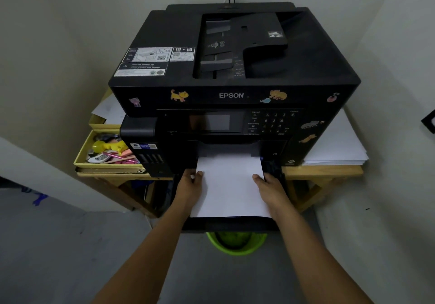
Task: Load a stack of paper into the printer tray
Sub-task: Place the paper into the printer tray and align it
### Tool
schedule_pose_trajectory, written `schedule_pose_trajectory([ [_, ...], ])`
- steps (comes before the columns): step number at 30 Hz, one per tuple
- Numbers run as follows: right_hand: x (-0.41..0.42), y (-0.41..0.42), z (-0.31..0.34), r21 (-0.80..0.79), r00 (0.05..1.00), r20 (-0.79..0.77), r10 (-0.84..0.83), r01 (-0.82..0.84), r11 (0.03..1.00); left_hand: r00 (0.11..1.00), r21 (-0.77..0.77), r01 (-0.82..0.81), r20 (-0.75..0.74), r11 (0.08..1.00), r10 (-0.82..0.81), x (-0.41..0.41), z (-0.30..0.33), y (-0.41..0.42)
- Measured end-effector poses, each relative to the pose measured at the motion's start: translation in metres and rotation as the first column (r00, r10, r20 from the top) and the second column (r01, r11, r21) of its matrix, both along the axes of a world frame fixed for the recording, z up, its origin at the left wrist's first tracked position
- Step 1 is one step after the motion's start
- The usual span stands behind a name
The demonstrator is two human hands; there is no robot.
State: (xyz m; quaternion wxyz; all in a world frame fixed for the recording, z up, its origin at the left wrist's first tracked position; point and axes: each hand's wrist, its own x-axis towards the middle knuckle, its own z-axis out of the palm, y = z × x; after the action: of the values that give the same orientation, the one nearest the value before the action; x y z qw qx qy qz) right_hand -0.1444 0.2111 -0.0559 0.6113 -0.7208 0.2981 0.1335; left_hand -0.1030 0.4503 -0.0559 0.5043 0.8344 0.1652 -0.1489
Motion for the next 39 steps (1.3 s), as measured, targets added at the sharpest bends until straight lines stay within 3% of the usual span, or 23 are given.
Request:
schedule_pose_trajectory([
  [10, 0.038, -0.001, 0.006, -0.047, 1.000, 0.028, -0.010, 0.011, 0.999, 0.999, -0.076, -0.038, 0.027, 0.996, 0.040, 0.006, -0.011, 0.001],
  [15, 0.031, -0.007, 0.004, 0.043, 0.998, -0.039, -0.052, 0.053, 0.998, 0.995, -0.108, -0.084, 0.044, 0.991, 0.089, 0.009, -0.014, -0.002],
  [19, 0.011, -0.013, -0.005, 0.059, 0.999, -0.047, -0.021, 0.023, 0.998, 0.995, -0.020, -0.055, 0.087, 0.998, 0.057, 0.005, -0.016, -0.005],
  [26, 0.008, -0.004, -0.003, -0.133, 0.998, 0.030, 0.055, -0.050, 0.990, 0.983, 0.141, -0.001, 0.181, 0.990, -0.024, -0.001, -0.019, -0.008],
  [32, -0.002, -0.003, 0.001, -0.276, 0.978, 0.069, 0.197, -0.171, 0.946, 0.979, 0.226, 0.122, 0.135, 0.966, -0.155, 0.002, -0.016, 0.002],
  [36, -0.015, 0.001, -0.005, -0.501, 0.937, 0.080, 0.339, -0.256, 0.827, 0.946, 0.340, 0.263, 0.093, 0.903, -0.310, -0.018, -0.010, 0.010],
  [39, -0.024, 0.001, -0.009, -0.629, 0.906, 0.060, 0.418, -0.291, 0.721, 0.941, 0.421, 0.257, 0.096, 0.870, -0.325, -0.027, -0.009, 0.015],
])
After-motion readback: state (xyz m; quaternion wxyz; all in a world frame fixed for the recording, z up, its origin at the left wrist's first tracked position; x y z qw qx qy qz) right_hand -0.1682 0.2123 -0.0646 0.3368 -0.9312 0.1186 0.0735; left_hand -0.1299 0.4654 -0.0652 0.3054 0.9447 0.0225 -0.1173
